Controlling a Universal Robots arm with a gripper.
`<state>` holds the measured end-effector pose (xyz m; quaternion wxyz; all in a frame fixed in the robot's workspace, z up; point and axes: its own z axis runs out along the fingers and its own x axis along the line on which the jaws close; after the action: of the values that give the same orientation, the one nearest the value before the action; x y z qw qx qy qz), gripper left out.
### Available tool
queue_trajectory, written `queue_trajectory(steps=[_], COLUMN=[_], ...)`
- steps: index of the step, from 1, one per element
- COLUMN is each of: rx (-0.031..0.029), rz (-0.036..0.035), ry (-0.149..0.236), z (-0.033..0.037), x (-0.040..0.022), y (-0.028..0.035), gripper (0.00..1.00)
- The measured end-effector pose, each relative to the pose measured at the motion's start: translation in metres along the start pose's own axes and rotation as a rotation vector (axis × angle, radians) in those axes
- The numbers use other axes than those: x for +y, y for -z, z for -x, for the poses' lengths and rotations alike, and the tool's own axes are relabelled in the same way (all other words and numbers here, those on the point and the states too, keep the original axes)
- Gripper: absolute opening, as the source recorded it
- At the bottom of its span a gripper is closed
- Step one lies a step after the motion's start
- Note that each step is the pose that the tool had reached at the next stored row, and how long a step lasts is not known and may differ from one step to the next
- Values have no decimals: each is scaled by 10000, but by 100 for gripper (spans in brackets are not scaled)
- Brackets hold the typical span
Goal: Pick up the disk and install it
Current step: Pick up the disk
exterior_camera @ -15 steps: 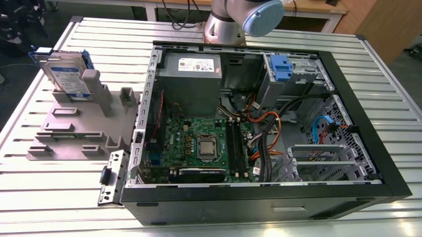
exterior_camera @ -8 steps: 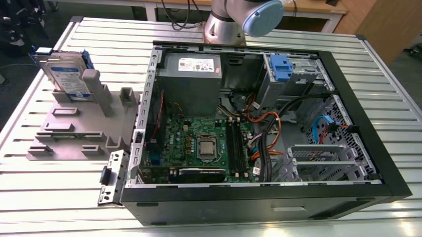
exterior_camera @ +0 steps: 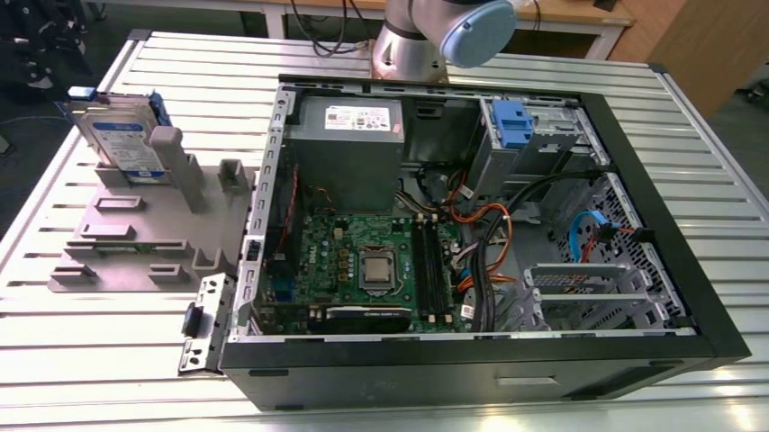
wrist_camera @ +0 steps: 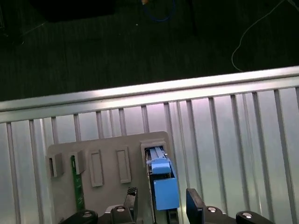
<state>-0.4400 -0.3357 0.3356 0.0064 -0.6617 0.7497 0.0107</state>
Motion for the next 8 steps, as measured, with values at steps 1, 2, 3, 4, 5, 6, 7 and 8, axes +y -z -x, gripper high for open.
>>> queue_trajectory(steps=[1, 2, 3, 4, 5, 6, 7, 8], rx=[1, 3, 3, 3, 2, 0, -1, -3], rz=[4, 8, 9, 4, -9, -21, -38, -54], ry=[179, 339, 431, 464, 476, 485, 497, 516], z=[0, -1, -1, -2, -4, -6, -8, -9], x=[0, 0, 1, 8, 19, 30, 40, 44], y=[-13, -29, -47, -65, -82, -99, -118, -131], gripper=[53, 53, 53, 53, 53, 53, 53, 53])
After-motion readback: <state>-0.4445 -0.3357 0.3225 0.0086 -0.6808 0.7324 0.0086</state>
